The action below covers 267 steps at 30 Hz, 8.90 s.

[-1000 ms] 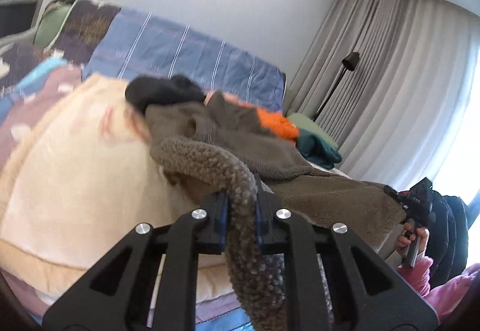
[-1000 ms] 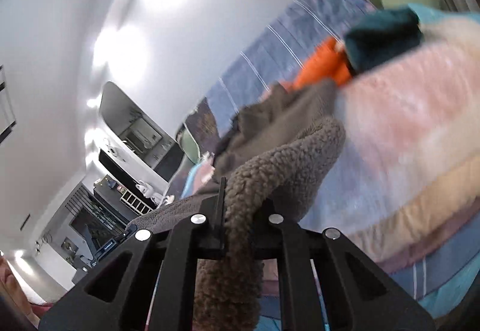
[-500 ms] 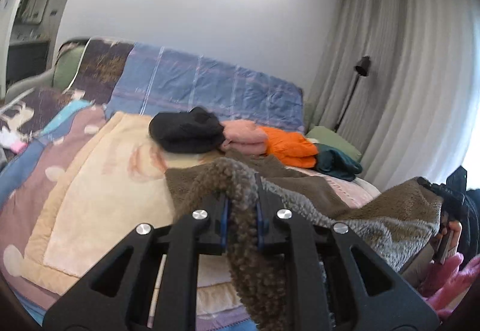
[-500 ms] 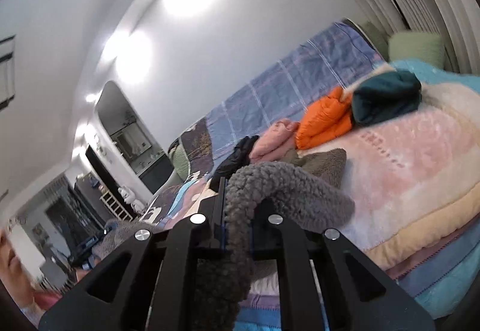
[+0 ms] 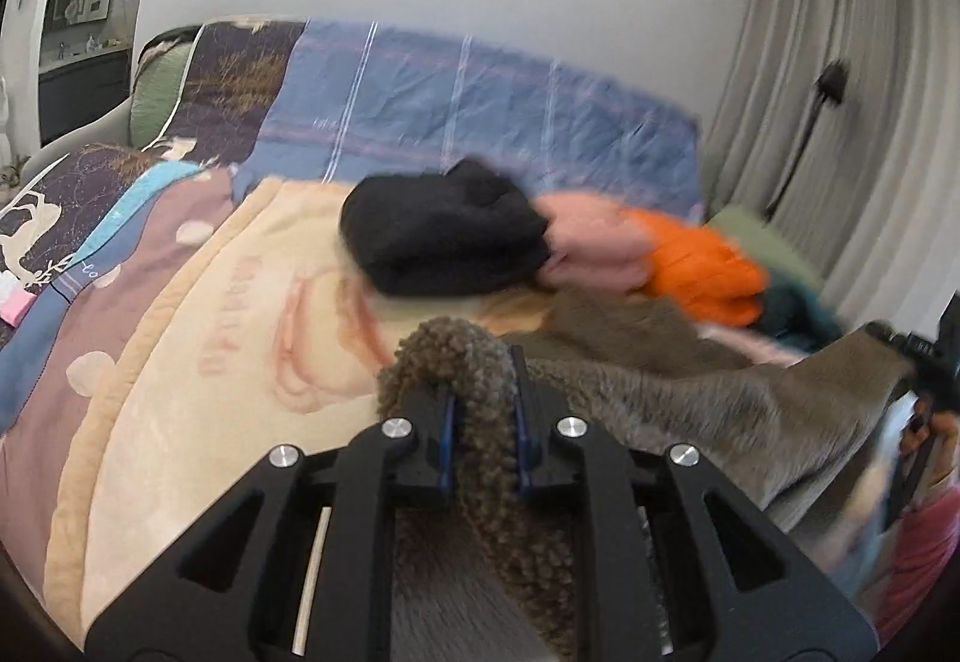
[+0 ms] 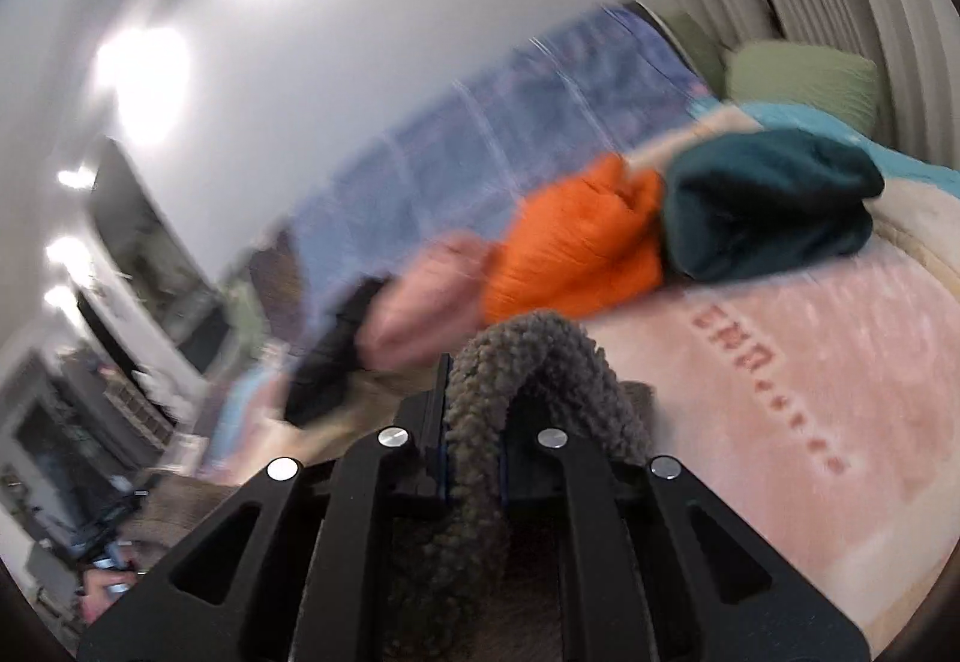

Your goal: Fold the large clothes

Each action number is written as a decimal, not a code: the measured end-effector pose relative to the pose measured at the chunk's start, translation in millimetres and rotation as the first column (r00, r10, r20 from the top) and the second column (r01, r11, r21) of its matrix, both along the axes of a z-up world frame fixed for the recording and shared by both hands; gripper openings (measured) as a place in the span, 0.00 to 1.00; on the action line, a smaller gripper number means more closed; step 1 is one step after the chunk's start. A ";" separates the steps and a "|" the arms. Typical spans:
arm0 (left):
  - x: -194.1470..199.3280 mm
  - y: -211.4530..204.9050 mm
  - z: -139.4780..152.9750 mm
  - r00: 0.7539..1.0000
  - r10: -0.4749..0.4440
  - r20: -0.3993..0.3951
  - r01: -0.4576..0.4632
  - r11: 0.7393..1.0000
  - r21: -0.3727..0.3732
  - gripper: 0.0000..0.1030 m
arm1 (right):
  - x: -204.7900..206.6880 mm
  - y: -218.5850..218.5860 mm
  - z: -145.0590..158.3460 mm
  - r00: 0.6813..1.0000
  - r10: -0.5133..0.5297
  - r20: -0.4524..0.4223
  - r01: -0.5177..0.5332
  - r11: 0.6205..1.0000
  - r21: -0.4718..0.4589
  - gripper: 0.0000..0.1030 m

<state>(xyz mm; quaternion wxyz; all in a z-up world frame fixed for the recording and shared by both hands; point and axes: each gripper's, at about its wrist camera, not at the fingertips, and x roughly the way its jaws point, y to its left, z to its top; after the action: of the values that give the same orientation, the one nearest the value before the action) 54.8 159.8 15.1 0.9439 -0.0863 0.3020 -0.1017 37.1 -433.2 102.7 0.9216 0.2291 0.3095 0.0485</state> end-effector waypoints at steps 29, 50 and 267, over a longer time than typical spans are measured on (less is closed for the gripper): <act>-43.8 -13.5 -3.6 0.996 -0.086 0.039 0.079 0.985 0.152 0.79 | -75.6 89.5 -22.1 0.951 0.288 -0.111 -0.281 0.659 -0.698 0.90; 115.7 -44.0 -22.8 0.983 -0.134 -0.123 0.163 0.951 0.264 0.86 | 105.3 -6.8 -20.1 0.979 0.005 -0.202 -0.063 0.956 -0.286 0.90; -28.0 82.2 -110.8 0.978 0.034 -0.206 -0.076 0.976 -0.202 0.74 | -32.7 328.5 -26.5 0.838 0.532 -0.118 -0.493 0.648 -0.580 0.72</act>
<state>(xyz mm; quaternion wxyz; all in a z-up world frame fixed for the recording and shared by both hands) 26.8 242.1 -95.7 0.8967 -0.2031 0.3810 -0.0973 4.4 -104.7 76.2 0.9032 -0.1666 0.3315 0.2158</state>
